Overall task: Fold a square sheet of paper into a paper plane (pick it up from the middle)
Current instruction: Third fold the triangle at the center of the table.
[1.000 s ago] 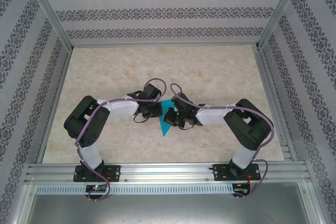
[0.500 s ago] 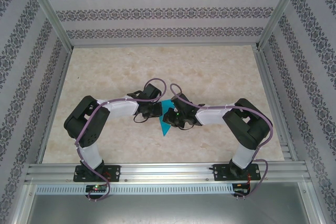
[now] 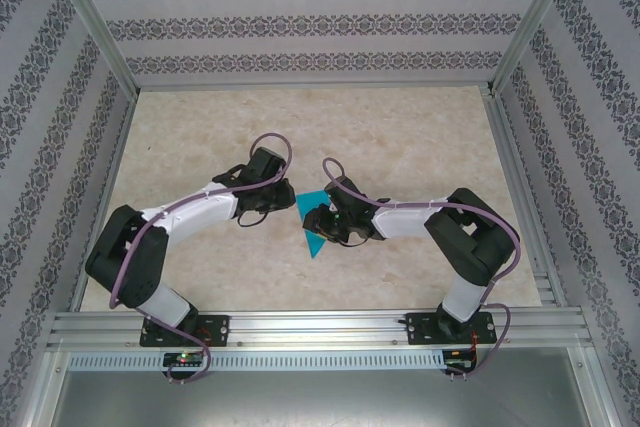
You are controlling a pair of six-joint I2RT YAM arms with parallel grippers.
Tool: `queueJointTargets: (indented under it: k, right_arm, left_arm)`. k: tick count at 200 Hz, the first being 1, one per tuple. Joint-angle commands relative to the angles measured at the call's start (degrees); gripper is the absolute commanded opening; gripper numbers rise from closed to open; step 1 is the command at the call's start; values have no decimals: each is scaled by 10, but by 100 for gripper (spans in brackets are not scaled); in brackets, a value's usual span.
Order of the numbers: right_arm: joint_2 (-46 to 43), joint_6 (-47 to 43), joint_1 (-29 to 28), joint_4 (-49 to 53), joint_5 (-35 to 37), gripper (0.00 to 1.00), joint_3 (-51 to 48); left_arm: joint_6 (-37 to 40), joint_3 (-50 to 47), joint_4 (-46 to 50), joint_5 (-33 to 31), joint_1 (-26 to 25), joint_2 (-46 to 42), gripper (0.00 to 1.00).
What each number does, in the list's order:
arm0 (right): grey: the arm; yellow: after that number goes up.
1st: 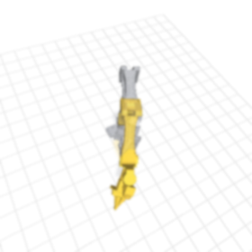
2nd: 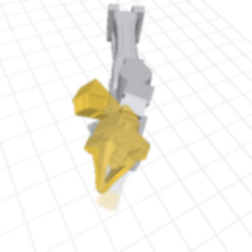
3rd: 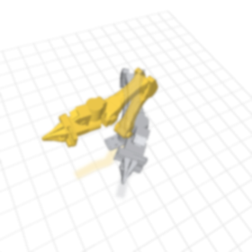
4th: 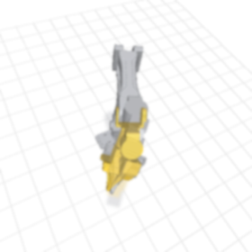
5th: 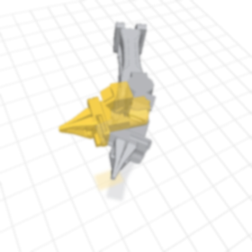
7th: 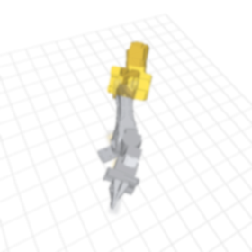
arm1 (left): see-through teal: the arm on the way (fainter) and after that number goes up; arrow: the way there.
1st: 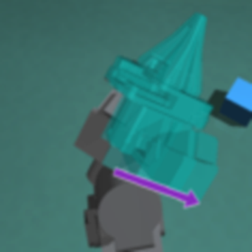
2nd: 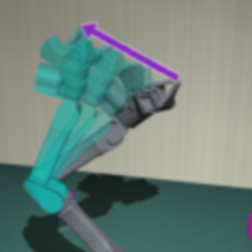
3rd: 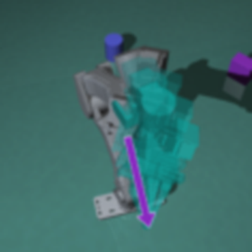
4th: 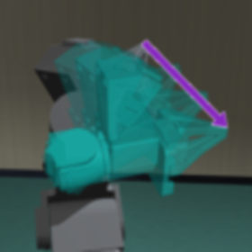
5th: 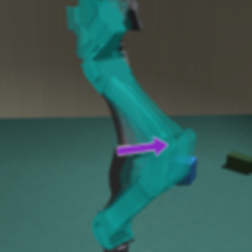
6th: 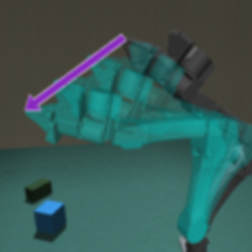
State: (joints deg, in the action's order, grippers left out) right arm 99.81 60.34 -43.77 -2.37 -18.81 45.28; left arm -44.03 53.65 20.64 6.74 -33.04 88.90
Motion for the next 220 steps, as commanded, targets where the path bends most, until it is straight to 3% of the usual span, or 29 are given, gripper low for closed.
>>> queueJointTargets:
  k: [1, 73, 143, 220]
  right_arm:
    - [7, -2, 3, 30, 24, 41, -15]
    - [6, 2, 5, 30, 21, 23, -27]
    - [10, -1, 8, 35, 20, 5, -34]
    - [8, 1, 10, 31, 16, 3, -34]
  left_arm:
    - [-9, -23, 8, 6, 1, -11, 17]
    - [-10, -52, -40, 73, -2, -7, 15]
    - [-23, -51, -93, 111, -55, 41, 5]
    - [-27, -35, -103, 118, -70, 89, 0]
